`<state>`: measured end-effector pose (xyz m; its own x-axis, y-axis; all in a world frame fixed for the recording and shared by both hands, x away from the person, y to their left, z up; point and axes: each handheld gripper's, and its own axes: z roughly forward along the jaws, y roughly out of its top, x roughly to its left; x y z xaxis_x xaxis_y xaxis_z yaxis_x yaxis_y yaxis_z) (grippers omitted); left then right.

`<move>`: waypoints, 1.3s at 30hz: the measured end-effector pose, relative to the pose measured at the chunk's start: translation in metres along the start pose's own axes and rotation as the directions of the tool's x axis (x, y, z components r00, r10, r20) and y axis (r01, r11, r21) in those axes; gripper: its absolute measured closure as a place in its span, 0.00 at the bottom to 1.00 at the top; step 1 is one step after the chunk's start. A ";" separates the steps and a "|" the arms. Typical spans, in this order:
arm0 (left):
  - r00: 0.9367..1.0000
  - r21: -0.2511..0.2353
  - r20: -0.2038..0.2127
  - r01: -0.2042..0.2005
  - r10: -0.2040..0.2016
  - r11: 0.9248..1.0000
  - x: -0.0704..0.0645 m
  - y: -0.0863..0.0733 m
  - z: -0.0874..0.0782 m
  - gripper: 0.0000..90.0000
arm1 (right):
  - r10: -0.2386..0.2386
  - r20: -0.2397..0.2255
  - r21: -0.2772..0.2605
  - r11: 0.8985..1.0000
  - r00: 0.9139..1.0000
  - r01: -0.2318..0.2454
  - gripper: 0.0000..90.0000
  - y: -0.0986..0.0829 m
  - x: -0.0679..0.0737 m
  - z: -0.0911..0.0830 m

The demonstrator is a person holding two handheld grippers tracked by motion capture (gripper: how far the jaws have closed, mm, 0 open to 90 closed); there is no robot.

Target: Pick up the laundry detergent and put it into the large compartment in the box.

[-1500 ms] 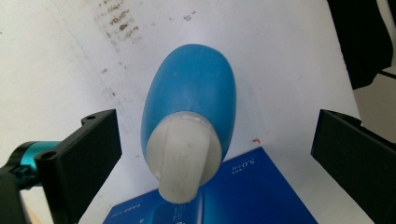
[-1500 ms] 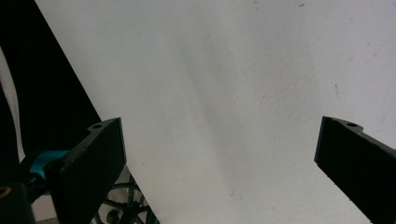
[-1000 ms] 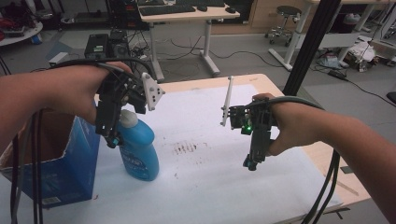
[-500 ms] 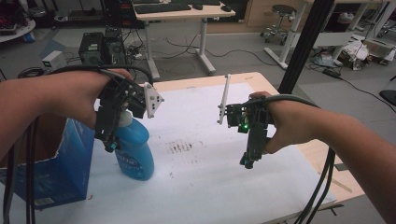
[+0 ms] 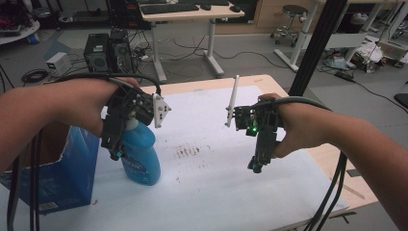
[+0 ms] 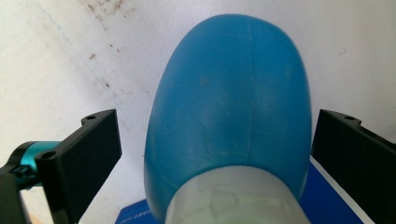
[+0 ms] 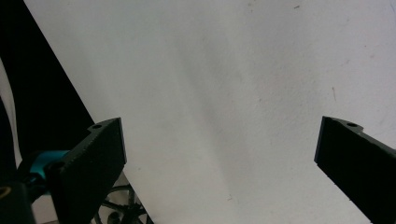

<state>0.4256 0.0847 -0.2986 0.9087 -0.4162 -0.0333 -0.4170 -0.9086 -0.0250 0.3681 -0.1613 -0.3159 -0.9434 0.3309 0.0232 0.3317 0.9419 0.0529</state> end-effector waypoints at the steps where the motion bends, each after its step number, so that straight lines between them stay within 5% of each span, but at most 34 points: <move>1: 1.000 0.007 -0.002 -0.002 0.002 1.000 0.000 0.000 0.001 0.02 | -0.001 -0.001 0.000 1.000 1.000 0.001 0.01 0.000 0.000 0.000; 39: 0.999 0.020 -0.031 -0.040 0.040 0.999 -0.001 0.001 -0.001 0.25 | 0.005 0.012 0.008 1.000 1.000 -0.005 0.01 0.001 -0.001 -0.001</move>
<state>0.4240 0.0846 -0.2973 0.8914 -0.4532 -0.0029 -0.4529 -0.8905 -0.0435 0.3692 -0.1609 -0.3152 -0.9416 0.3364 0.0110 0.3366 0.9406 0.0443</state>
